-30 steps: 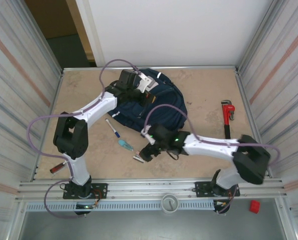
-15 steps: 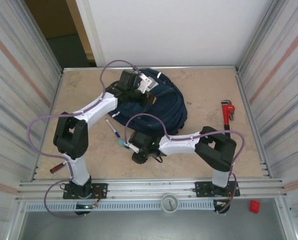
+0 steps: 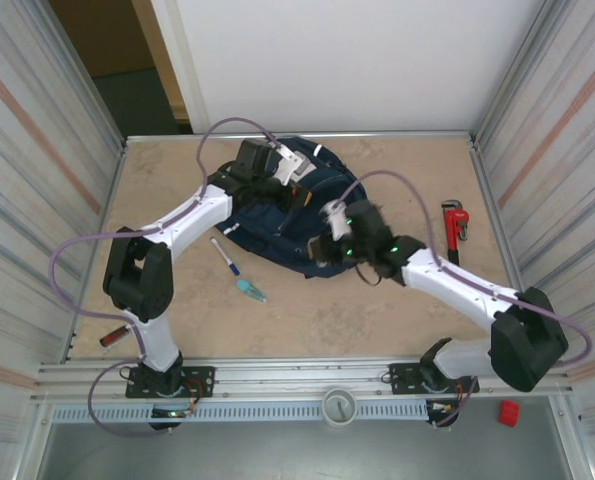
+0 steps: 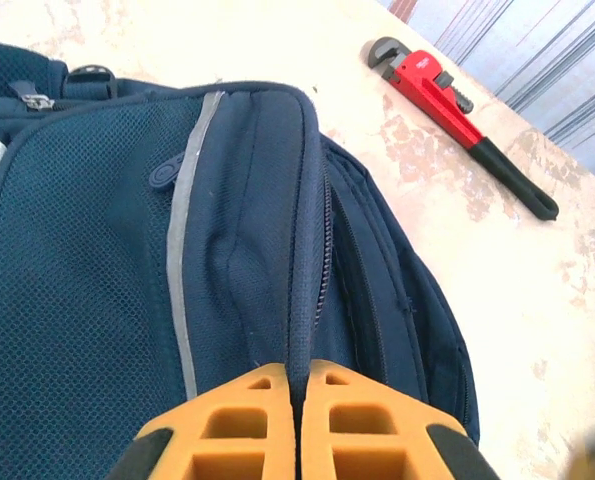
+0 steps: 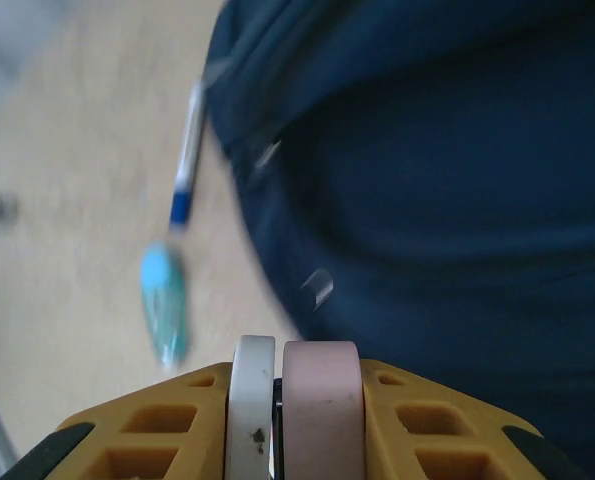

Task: Pack the student bag

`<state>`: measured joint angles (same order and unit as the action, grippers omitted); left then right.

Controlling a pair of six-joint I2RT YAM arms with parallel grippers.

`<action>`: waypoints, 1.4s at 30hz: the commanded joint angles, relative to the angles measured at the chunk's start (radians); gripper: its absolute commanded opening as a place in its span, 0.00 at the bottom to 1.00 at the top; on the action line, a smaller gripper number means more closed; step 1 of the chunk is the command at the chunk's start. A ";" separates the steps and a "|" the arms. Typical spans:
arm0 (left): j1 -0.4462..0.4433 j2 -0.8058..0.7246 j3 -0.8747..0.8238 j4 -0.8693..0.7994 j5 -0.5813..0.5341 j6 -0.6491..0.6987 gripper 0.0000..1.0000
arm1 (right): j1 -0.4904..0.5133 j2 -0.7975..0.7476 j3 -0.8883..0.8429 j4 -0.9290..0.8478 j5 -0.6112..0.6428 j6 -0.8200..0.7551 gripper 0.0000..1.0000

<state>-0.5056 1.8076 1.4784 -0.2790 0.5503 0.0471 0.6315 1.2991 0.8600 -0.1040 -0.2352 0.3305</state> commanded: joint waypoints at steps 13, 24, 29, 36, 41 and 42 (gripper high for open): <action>0.039 -0.097 0.075 0.084 0.077 -0.140 0.00 | -0.155 0.255 0.137 0.292 -0.010 0.519 0.29; 0.054 -0.059 0.176 0.086 0.045 -0.191 0.00 | -0.093 0.437 0.316 0.268 0.040 0.576 0.67; 0.059 -0.056 0.153 0.092 0.040 -0.181 0.00 | -0.123 0.332 0.219 0.214 0.036 0.487 0.73; 0.059 -0.047 0.117 0.111 0.045 -0.179 0.00 | -0.031 0.115 0.031 0.197 0.087 0.300 0.60; 0.059 -0.041 0.080 0.129 0.038 -0.171 0.00 | 0.244 -0.038 -0.033 0.088 0.336 -0.065 0.76; 0.059 -0.036 0.078 0.129 0.039 -0.171 0.00 | 0.286 -0.017 -0.030 0.073 0.339 -0.097 0.78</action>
<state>-0.4526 1.7931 1.5574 -0.2562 0.5579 -0.1284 0.8448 1.2816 0.8410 0.0460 -0.0124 0.4629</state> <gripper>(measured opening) 0.057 0.773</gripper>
